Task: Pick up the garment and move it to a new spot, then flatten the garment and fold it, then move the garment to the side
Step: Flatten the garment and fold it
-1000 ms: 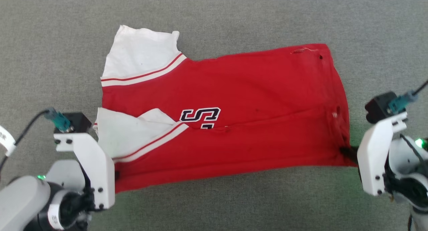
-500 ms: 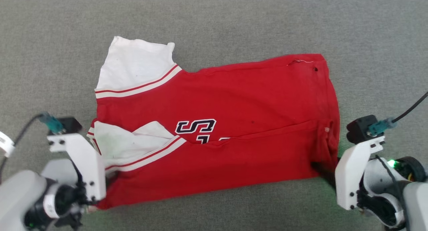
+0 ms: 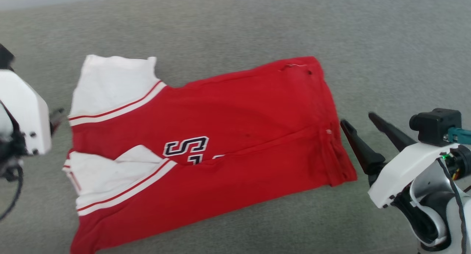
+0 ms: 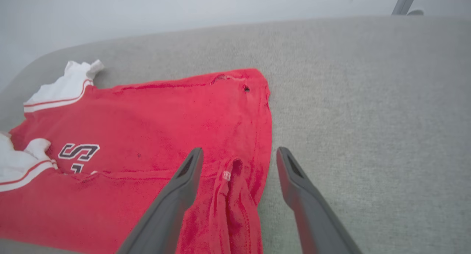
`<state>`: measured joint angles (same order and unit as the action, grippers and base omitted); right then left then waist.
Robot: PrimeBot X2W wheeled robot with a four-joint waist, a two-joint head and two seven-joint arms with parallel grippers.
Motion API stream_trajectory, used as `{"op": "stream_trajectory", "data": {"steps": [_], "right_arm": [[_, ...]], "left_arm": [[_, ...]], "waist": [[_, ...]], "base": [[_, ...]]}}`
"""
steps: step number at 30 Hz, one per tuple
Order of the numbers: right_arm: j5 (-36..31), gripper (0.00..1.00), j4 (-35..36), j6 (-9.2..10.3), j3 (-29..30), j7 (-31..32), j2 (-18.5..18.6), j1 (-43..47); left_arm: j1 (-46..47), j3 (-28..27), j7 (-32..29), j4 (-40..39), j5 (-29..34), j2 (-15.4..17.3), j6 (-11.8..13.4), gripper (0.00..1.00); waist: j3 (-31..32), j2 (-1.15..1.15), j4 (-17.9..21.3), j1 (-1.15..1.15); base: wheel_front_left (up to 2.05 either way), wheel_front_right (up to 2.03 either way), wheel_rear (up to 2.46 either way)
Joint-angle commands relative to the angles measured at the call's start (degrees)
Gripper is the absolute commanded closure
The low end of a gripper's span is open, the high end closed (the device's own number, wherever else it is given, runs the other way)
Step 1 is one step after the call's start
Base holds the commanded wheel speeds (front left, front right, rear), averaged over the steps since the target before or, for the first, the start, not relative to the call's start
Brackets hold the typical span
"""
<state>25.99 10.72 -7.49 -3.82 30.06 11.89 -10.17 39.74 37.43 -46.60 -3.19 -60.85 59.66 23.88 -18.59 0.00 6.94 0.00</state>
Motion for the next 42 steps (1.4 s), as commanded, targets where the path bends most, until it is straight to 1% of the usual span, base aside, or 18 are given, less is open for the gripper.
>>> {"op": "stream_trajectory", "data": {"steps": [1, 4, 7, 9, 10, 12, 15, 18, 20, 24, 25, 26, 29, 30, 34, 38, 41, 42], "right_arm": [[-0.3, 0.00, 0.6, 0.00, -0.5, -1.9, -0.4, -0.7], [-2.1, 0.00, 1.2, 0.00, -1.4, -8.9, -0.7, -1.1], [-2.7, 0.00, 0.4, 0.00, -2.0, -15.3, -2.4, -1.2], [-3.1, 0.00, -0.2, 0.00, -2.4, -19.0, -3.0, -1.8], [-3.2, 0.00, -1.0, 0.00, -3.0, -22.1, -3.8, -2.5], [-3.5, 0.00, -1.9, 0.00, -3.6, -24.2, -3.8, -3.1], [-3.1, 0.00, -3.7, 0.00, -4.8, -24.6, -3.2, -4.2], [-2.1, 0.00, -5.4, 0.00, -5.5, -23.6, -2.4, -5.6], [-1.2, 0.00, -6.7, 0.00, -5.2, -22.2, -2.2, -6.7], [0.2, 0.00, -8.6, 0.00, -6.8, -18.6, -0.8, -10.2], [0.9, 0.00, -9.0, 0.00, -7.5, -17.5, -0.5, -11.4], [1.9, 0.00, -9.9, 0.01, -7.9, -16.1, -0.3, -12.4], [3.1, 0.00, -12.5, 0.01, -10.0, -11.8, 1.2, -17.0], [3.1, 0.00, -12.5, 0.01, -10.0, -11.8, 1.2, -17.0], [4.7, 0.00, -17.3, 0.01, -13.5, -5.6, 3.2, -24.2], [6.5, 0.00, -23.0, 0.01, -17.3, -0.4, 4.5, -31.9], [6.5, 0.00, -27.8, 0.01, -20.2, 2.6, 5.3, -37.4], [5.5, 0.00, -29.6, 0.01, -21.2, 3.6, 6.0, -39.3]], "left_arm": [[1.3, 0.0, 0.4, 0.9, 0.3, -0.4, -0.9, 0.00], [4.7, 0.4, 1.2, 5.9, 2.6, -1.0, -4.1, 0.00], [8.0, 0.3, 3.1, 11.0, 3.3, -2.9, -7.8, 0.00], [9.7, 0.8, 3.8, 15.0, 4.4, -3.8, -9.6, 0.00], [11.8, 1.5, 4.1, 18.6, 5.7, -4.8, -11.2, 0.00], [13.5, 1.8, 4.8, 22.0, 6.6, -5.9, -12.3, 0.00], [15.5, 2.4, 4.9, 27.0, 7.0, -7.5, -13.5, 0.00], [17.4, 3.4, 3.8, 31.4, 7.8, -9.2, -14.2, 0.00], [18.4, 5.1, 2.4, 34.0, 9.1, -10.3, -14.7, 0.00], [20.0, 6.8, 0.0, 39.2, 9.8, -13.5, -13.8, 0.00], [19.9, 7.2, -1.9, 40.7, 9.0, -14.6, -13.8, 0.27], [19.8, 7.4, -3.6, 41.7, 8.3, -15.6, -13.8, 1.00], [21.3, 8.2, -6.2, 43.4, 8.3, -17.9, -13.2, 1.00], [21.3, 8.2, -6.2, 43.4, 8.3, -17.9, -13.2, 1.00], [24.0, 9.0, -6.7, 44.1, 9.0, -20.6, -14.4, 1.00], [26.3, 9.3, -5.9, 44.9, 9.1, -23.1, -15.5, 1.00], [27.7, 9.3, -4.8, 45.8, 9.1, -24.9, -16.5, 1.00], [28.3, 9.4, -4.3, 46.0, 9.3, -25.4, -16.9, 1.00]], "waist": [[-0.8, 0.00, 2.0, 0.00], [-1.8, 0.00, 4.4, 0.00], [-2.9, 0.00, 6.5, 0.00], [-3.7, 0.00, 7.7, 0.00], [-4.7, 0.00, 9.0, 0.00], [-5.6, 0.00, 10.0, 0.00], [-6.9, 0.00, 11.1, 0.00], [-7.9, 0.00, 11.5, 0.00], [-8.5, 0.00, 11.4, 0.00], [-9.4, 0.00, 10.6, 0.00], [-9.6, 0.00, 10.3, 0.00], [-9.7, 0.00, 10.1, 0.00], [-10.2, 0.00, 9.1, 0.00], [-10.2, 0.00, 9.1, 0.00], [-10.7, 0.00, 7.4, 0.00], [-11.3, 0.00, 5.7, 0.00], [-11.6, 0.00, 4.6, 0.00], [-11.7, 0.00, 4.3, 0.00]], "base": [[0.00, 0.00, 0.00], [0.00, 0.00, 0.00], [0.00, 0.00, 0.00], [0.00, 0.00, 0.00], [0.00, 0.00, 0.00], [0.00, 0.00, 0.00], [0.00, 0.00, 0.00], [0.00, 0.00, 0.00], [0.00, 0.00, 0.00], [0.00, 0.00, 0.00], [0.00, 0.00, 0.00], [0.00, 0.00, 0.00], [0.00, 0.00, 0.00], [0.00, 0.00, 0.00], [0.00, 0.00, 0.00], [0.00, 0.00, 0.00], [0.00, 0.00, 0.00], [0.00, 0.00, 0.00]]}}
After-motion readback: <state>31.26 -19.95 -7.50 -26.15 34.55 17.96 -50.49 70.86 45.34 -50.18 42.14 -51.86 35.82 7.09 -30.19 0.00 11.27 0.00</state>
